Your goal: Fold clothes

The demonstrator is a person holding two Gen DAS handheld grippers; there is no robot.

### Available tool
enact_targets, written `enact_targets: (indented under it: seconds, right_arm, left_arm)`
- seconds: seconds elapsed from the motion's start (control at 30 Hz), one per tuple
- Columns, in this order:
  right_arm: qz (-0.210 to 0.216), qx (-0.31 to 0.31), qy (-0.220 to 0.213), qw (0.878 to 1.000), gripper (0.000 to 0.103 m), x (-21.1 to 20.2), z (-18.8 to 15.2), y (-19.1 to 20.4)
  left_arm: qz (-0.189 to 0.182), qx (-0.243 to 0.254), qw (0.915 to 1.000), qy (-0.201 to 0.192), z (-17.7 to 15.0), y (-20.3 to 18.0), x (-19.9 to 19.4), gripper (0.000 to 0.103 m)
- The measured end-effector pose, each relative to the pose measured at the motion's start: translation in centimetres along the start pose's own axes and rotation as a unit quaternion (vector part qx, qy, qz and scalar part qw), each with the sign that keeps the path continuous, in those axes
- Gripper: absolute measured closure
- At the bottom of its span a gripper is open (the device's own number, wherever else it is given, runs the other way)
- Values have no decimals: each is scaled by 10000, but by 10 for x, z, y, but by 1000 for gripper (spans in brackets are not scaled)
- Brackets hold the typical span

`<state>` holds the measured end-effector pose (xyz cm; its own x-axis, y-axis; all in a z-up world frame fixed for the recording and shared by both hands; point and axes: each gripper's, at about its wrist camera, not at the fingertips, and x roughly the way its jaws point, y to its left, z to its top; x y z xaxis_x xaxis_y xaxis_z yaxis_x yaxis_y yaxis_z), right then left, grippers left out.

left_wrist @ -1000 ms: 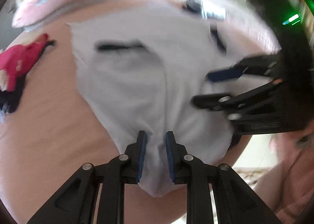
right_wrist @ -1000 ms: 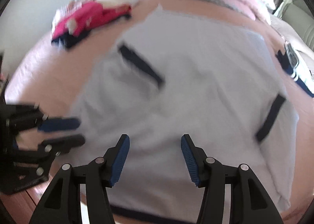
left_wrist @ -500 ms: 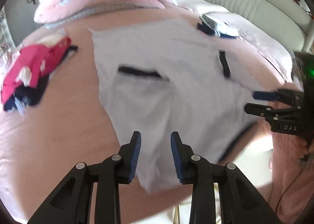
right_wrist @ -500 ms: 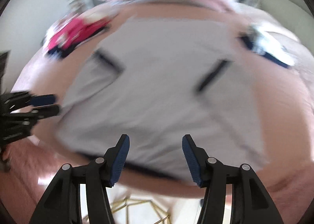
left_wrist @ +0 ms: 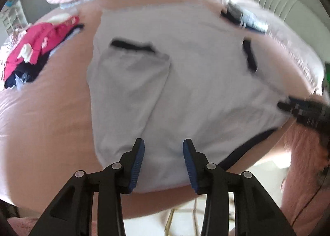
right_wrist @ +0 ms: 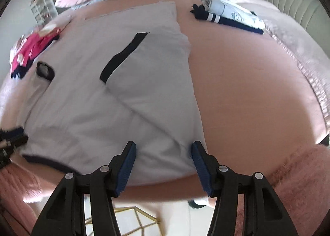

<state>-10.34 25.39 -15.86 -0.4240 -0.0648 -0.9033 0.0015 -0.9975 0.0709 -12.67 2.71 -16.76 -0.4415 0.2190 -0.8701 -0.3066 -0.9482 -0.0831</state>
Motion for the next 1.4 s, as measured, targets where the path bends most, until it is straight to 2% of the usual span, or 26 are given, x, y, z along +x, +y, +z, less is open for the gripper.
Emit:
enact_targets:
  seconds: [0.1, 0.2, 0.3, 0.33, 0.4, 0.53, 0.6, 0.7, 0.73, 0.77, 0.83, 0.9, 0.93, 1.0, 1.1, 1.17, 1.2, 1.3, 1.37, 1.4]
  right_arm:
    - [75, -236, -14, 9997, 47, 0, -6, 9]
    - [150, -472, -27, 9988, 47, -1, -12, 18]
    - [225, -708, -40, 9972, 47, -1, -19, 27]
    - [250, -786, -45, 9966, 47, -1, -21, 30]
    - [317, -881, -43, 9956, 47, -2, -24, 33]
    - [512, -561, 39, 9971, 48, -10, -30, 19]
    - [506, -442, 51, 9977, 48, -17, -36, 16]
    - [868, 304, -213, 9955, 48, -30, -44, -9]
    - [884, 654, -384, 9932, 48, -35, -44, -23]
    - [898, 1004, -554, 9893, 48, -40, -43, -38]
    - [895, 1737, -711, 9781, 48, -41, -44, -67]
    - [961, 2317, -530, 9666, 48, -29, -48, -89]
    - [1064, 2488, -457, 9616, 48, -25, -51, -94]
    - [1242, 2736, -337, 9532, 48, -18, -56, -102]
    - [1400, 2443, -306, 9591, 54, -16, -53, -88]
    - [1484, 2169, -203, 9646, 57, -10, -52, -72]
    - [1376, 1990, -182, 9701, 58, -7, -50, -65]
    - [1200, 1864, -259, 9748, 63, -3, -44, -59]
    - [1240, 2033, -341, 9706, 70, 3, -38, -66]
    - [1308, 2176, -385, 9665, 72, 6, -37, -71]
  left_arm:
    - [-113, -48, 9998, -123, 3, -9, 6, 67]
    - [-206, -2, 9995, 220, 0, -15, 27, 67]
    - [162, 239, 9990, 353, -9, -22, 28, 66]
    - [176, 160, 9989, 411, -11, -20, 25, 66]
    - [84, -30, 9990, 428, -16, -13, 22, 65]
    - [-206, -278, 9992, 206, -28, 3, 9, 65]
    - [-485, -708, 9963, 80, -36, 17, 0, 65]
    - [-1050, -2003, 9740, -162, -56, 55, -13, 65]
    - [-1043, -2391, 9650, -254, -59, 70, -16, 65]
    - [-1051, -2575, 9600, -329, -62, 78, -18, 65]
    - [-1257, -3053, 9431, -393, -65, 100, -17, 65]
    - [-1608, -3433, 9248, -320, -72, 108, -10, 65]
    - [-1718, -3540, 9189, -275, -74, 110, -5, 65]
    - [-1753, -3643, 9140, -330, -70, 110, -1, 65]
    - [-1776, -3744, 9087, -510, -65, 107, -4, 66]
    - [-1707, -3711, 9110, -564, -66, 104, -4, 66]
    - [-1682, -3705, 9116, -592, -66, 102, -3, 66]
    - [-1846, -3931, 8981, -697, -73, 104, -3, 66]
    - [-1949, -4072, 8890, -768, -77, 105, -3, 67]
    - [-1958, -4080, 8880, -821, -76, 105, -3, 67]
